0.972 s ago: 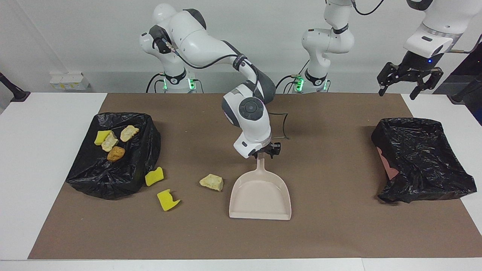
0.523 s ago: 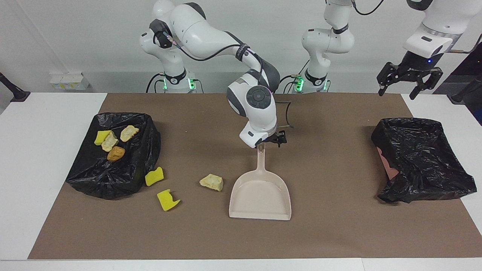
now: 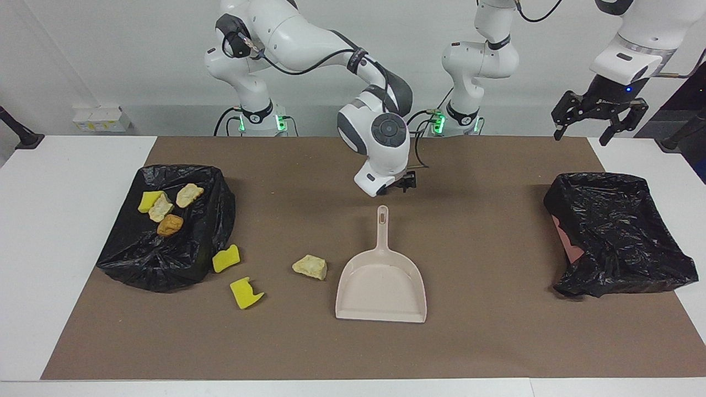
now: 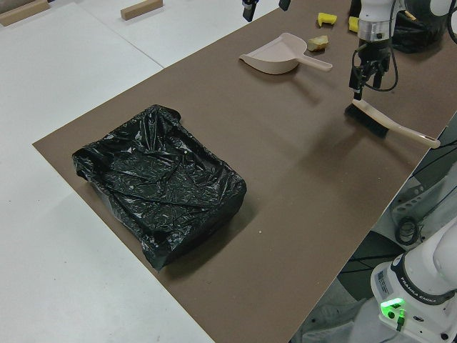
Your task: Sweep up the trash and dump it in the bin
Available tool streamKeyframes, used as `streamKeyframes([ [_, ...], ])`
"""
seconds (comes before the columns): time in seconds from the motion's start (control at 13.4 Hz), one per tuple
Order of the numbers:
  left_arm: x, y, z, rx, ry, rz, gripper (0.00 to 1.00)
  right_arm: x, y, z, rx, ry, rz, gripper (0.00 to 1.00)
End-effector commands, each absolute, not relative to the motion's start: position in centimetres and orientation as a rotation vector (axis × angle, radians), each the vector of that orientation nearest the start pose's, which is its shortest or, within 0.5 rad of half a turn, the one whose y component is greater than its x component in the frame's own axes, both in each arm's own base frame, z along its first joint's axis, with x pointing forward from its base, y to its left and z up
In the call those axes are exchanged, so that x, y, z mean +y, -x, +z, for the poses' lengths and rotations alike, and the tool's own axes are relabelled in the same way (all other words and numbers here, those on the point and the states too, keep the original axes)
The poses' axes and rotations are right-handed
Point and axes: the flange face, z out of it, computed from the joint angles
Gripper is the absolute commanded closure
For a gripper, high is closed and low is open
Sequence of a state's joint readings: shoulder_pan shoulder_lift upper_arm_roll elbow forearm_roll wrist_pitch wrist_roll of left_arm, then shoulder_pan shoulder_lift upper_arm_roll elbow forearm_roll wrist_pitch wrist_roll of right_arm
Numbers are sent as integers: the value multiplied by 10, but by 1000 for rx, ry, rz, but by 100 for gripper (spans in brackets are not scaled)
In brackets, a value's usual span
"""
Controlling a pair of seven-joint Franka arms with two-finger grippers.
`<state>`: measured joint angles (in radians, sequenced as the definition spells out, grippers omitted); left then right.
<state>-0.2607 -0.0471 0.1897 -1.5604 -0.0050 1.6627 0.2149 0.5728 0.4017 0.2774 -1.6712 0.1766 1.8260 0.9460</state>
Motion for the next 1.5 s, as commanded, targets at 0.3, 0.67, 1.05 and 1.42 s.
streamKeyframes([
  [0.3, -169, -575, 603, 378, 3146, -276, 0, 447, -307, 328, 307, 3053, 459, 0],
  [0.67, -265, -574, 538, 540, 3174, -249, 0, 451, -285, 330, 322, 3051, 474, 22],
  [1.05, -365, -564, 448, 426, 3193, -282, 0, 456, -286, 333, 305, 3037, 454, 85],
  [1.42, -397, -558, 399, 450, 3187, -263, 0, 443, -297, 339, 329, 3066, 477, 100],
])
